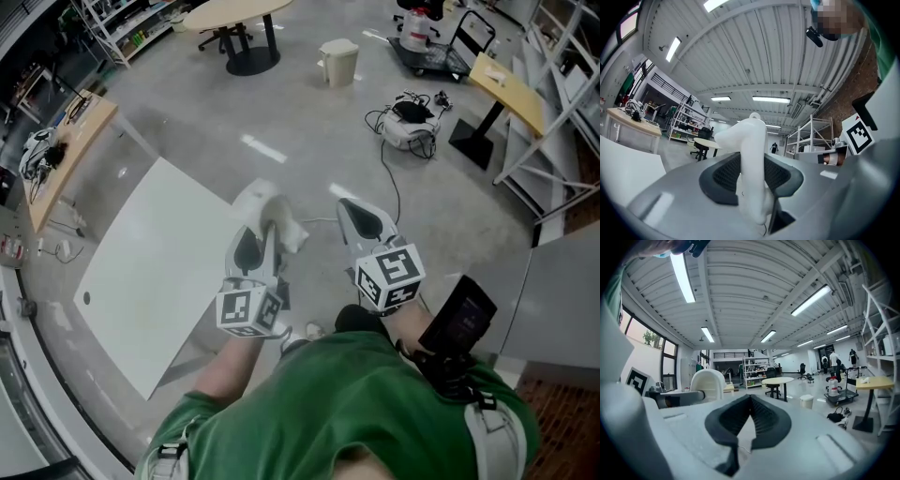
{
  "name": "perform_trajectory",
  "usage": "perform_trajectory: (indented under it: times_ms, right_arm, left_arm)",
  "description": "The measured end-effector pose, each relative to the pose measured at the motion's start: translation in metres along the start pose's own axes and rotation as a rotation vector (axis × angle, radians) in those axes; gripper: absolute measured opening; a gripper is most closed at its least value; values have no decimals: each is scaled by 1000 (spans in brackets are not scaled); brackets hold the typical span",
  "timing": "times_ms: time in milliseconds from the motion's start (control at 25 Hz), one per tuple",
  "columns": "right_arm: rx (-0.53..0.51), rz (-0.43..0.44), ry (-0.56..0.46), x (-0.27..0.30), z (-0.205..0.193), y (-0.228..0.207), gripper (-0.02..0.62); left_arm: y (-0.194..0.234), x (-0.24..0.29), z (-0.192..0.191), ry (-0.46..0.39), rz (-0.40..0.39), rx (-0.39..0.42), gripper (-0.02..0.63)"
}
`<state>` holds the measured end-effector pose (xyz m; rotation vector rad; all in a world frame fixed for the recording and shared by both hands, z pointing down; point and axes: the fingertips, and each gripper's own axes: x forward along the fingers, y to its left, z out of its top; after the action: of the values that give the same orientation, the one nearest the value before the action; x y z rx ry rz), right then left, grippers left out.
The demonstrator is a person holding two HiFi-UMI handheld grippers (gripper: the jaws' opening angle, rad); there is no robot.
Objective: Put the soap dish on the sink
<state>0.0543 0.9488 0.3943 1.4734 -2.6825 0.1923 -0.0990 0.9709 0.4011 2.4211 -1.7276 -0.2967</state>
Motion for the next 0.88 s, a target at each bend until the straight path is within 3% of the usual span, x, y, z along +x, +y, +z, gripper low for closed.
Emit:
perform_trajectory:
  times_ms: [400, 880]
  right_arm:
    - [-79, -22, -19, 29, 4, -22, 2]
    - [-67, 2, -50, 63, 25, -127, 2]
  left_arm:
    - [4, 38, -6, 8, -25, -13, 144]
    - [-29, 132, -13, -9, 17, -5, 144]
